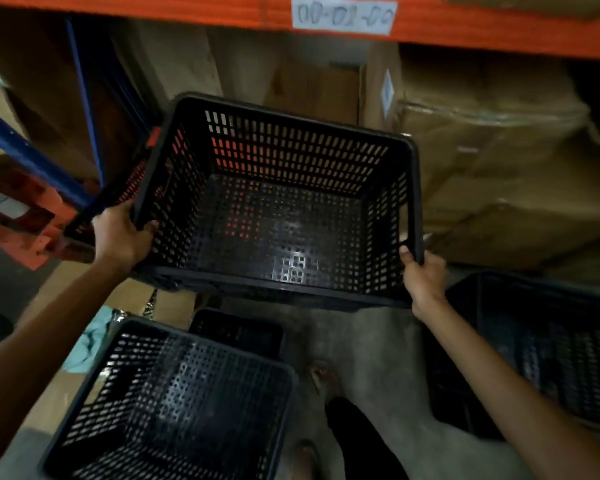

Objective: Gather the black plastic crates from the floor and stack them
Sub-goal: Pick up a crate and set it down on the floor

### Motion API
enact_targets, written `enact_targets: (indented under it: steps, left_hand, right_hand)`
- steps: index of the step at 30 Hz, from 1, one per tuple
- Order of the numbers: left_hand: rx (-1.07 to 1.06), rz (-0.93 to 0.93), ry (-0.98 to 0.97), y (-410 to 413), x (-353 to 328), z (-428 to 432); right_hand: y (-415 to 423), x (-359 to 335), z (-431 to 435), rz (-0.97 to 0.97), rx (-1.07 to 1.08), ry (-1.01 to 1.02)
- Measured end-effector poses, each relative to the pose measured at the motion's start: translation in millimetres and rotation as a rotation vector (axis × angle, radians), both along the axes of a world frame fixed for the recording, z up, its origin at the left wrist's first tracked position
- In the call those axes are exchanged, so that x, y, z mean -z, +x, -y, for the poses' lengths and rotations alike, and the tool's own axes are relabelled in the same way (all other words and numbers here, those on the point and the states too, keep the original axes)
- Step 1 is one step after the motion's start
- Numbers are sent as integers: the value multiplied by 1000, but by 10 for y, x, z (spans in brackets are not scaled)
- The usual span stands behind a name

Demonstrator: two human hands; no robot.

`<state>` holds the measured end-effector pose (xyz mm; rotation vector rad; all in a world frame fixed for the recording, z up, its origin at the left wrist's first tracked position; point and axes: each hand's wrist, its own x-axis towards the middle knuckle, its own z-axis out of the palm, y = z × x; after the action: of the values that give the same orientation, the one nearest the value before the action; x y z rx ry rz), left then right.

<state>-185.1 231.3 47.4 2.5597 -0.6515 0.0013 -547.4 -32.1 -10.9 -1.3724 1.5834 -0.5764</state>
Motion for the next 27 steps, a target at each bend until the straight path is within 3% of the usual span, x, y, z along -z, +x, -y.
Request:
enact_targets:
  steps: [12,16,27]
  left_hand:
    - [127,-96,-85,-1558,880,608]
    - [141,-41,-70,-2071,1006,552]
    - [135,-3,-136,-3233,-95,-200]
  right_hand:
    - [-1951,538,122,-91,128,-106]
    - [-2464,576,76,-68,132,-150]
    - [-3671,-344,-698,34,101,-224]
